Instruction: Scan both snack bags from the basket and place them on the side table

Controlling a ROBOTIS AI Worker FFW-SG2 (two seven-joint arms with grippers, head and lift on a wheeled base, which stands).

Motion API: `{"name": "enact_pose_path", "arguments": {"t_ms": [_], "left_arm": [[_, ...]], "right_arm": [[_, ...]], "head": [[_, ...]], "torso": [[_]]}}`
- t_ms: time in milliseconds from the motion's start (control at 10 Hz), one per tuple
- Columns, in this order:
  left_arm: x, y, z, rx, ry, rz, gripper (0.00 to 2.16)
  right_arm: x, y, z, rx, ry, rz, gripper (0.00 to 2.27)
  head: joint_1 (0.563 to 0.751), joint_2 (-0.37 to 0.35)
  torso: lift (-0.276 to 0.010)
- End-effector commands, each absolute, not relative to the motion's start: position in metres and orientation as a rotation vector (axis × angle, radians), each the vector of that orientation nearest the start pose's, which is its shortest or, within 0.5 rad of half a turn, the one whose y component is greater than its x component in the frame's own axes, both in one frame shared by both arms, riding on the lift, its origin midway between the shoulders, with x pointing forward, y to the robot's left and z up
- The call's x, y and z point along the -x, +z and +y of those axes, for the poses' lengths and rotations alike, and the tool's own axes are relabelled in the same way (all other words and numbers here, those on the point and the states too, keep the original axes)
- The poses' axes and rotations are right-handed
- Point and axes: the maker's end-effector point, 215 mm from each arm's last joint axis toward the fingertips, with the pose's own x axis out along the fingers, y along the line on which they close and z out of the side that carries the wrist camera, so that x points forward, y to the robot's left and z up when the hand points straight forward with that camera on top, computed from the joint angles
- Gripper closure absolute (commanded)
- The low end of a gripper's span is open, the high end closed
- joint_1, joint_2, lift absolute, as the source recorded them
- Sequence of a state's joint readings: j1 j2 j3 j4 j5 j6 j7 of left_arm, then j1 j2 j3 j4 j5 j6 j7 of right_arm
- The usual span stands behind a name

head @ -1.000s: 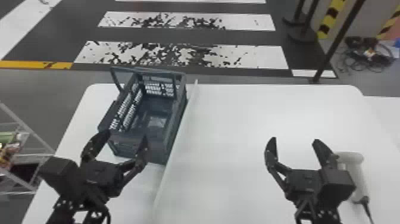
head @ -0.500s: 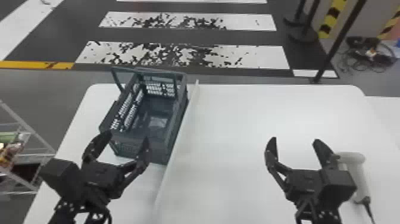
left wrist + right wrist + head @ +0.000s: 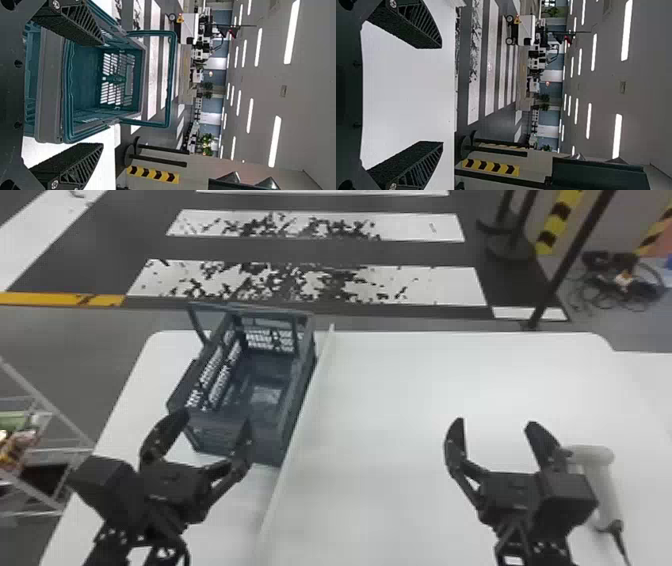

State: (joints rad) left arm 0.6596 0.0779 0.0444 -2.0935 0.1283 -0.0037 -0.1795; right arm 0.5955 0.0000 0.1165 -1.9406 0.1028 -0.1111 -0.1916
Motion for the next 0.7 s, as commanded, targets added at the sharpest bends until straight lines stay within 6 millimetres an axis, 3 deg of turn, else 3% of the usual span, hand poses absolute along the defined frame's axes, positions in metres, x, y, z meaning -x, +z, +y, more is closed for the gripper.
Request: {"name": "enact_pose_path", "arguments": {"t_ms": [0,600], "left_arm": [[-0.3925,-0.3739,0.2177,0.050,-0.175,0.127,0.08],[-0.3924,-0.3764,0.2145,0.048,-0.173,0.132,0.08]], "right_arm": [[-0.4027,-0.3978,-0.2012,0.051,-0.081,0.103,0.06],[-0.4035,-0.3993,-0.2008,0.046,-0.085,0.105,0.06]], "head": [[0.695,0.026],[0.695,0.021]], "torso": [[-0.075],[-0.075]]}}
